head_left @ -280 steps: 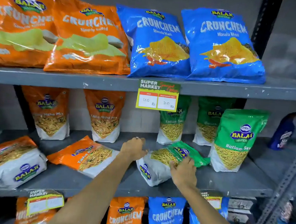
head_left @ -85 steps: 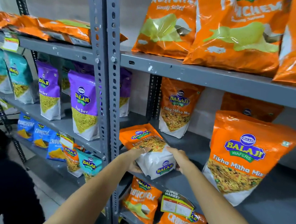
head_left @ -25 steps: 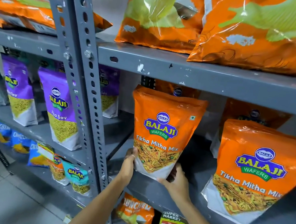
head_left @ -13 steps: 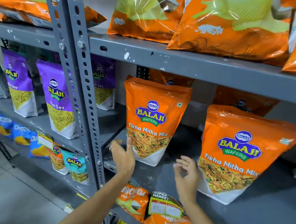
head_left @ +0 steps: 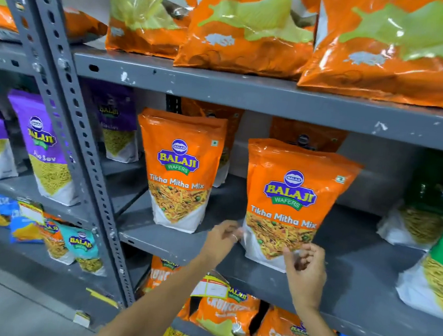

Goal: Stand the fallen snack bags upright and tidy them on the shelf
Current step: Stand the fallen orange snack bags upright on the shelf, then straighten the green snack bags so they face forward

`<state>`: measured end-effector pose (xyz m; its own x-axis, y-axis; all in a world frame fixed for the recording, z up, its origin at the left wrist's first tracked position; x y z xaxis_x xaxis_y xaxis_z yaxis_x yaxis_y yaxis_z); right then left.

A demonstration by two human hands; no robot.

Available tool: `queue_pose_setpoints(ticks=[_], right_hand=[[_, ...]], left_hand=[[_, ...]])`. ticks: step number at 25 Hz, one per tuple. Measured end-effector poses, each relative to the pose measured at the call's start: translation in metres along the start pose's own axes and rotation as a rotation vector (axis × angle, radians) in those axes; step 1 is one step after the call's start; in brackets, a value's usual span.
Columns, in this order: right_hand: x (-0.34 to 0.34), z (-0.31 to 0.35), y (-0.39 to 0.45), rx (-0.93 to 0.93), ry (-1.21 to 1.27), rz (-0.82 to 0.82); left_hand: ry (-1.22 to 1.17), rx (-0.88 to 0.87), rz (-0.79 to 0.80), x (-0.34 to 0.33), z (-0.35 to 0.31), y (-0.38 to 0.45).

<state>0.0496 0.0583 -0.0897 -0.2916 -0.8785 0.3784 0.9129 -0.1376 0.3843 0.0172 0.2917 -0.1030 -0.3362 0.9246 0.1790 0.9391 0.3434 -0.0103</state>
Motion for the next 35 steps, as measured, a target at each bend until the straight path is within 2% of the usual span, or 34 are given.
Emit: queue_pose_setpoints(ticks=[1,3,5,7,19,21,24,28,30,32,35], right_hand=[[-0.002,-0.009,0.001,-0.018,0.003,0.051],[-0.008,-0.024,0.004,-0.055,0.034,0.137],[-0.017,-0.034,0.007,-0.092,0.059,0.226],[-0.025,-0.041,0.008,-0.121,0.037,0.292],[-0.032,-0.04,0.011,-0.13,-0.03,0.309],[-0.029,-0.038,0.011,-0.127,-0.013,0.287],[-0.015,-0.033,0.009,-0.159,0.106,0.166],[0.042,-0.035,0.009,-0.215,0.129,-0.2],[0.076,-0.041,0.015,-0.186,0.125,-0.321],[0.114,-0.052,0.023,-0.175,0.122,-0.436],[0.166,-0.074,0.035,-0.193,0.121,-0.524]], left_hand=[[0.002,0.019,0.076,-0.015,0.008,0.001],[0.068,0.033,0.124,-0.035,0.026,0.007],[0.105,0.066,0.1,-0.043,0.042,0.014],[0.106,0.071,0.066,-0.042,0.031,0.01],[0.042,0.086,0.09,-0.051,0.03,0.023],[0.045,0.033,0.093,-0.051,0.026,0.018],[0.15,-0.248,0.034,-0.049,0.006,0.002],[0.49,-0.557,-0.284,-0.045,-0.047,-0.024],[0.556,-0.64,-0.264,-0.065,-0.065,-0.033],[0.5,-0.614,-0.169,-0.088,-0.073,-0.034],[0.493,-0.615,-0.124,-0.133,-0.076,-0.041]])
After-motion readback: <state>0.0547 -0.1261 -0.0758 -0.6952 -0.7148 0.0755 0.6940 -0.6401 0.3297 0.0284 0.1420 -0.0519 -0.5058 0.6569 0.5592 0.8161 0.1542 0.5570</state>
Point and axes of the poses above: each hand's wrist, its own y-axis towards the middle knuckle, its own x-axis out of the back of the hand, z = x × y, the point moved 9 cm from there along y, towards the middle knuckle, and after that the axes turned 6 degrees about -y, right-handed, at the moved point
